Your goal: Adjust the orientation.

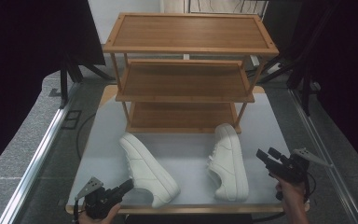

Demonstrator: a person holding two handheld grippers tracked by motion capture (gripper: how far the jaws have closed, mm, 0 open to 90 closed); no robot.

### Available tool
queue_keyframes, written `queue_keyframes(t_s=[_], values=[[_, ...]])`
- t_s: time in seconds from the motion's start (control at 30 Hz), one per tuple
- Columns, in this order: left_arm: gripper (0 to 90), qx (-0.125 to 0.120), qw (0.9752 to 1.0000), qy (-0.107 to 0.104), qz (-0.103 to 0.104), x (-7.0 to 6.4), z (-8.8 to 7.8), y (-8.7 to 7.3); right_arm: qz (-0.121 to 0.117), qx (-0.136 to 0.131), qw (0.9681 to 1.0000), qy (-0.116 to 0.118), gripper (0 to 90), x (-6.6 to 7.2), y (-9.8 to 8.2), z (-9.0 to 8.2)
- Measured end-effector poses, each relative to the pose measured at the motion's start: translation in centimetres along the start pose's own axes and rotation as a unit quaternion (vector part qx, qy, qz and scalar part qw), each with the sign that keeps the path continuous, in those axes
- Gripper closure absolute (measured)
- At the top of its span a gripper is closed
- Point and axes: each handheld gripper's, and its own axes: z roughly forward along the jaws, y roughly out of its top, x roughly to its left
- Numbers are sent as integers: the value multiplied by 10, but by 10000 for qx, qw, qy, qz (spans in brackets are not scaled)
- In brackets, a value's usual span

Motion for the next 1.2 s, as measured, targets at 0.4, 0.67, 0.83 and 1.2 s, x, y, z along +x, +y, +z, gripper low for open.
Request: queue_keyframes(t_s=[0.4, 0.67, 0.83, 1.2], values=[[897, 209, 9995, 15, 242, -16, 6, -17, 48, 30, 10000, -30, 356, 0, -3, -1], [897, 491, 9980, -91, 377, -22, 23, -15, 119, 67, 9999, -63, 356, -3, -4, -1], [897, 624, 9967, -134, 510, -28, 36, -6, 123, 73, 9999, -65, 356, -3, -5, -2], [895, 682, 9944, -261, 766, -38, 60, 18, 185, 136, 9997, -10, 349, -1, -4, -2]])
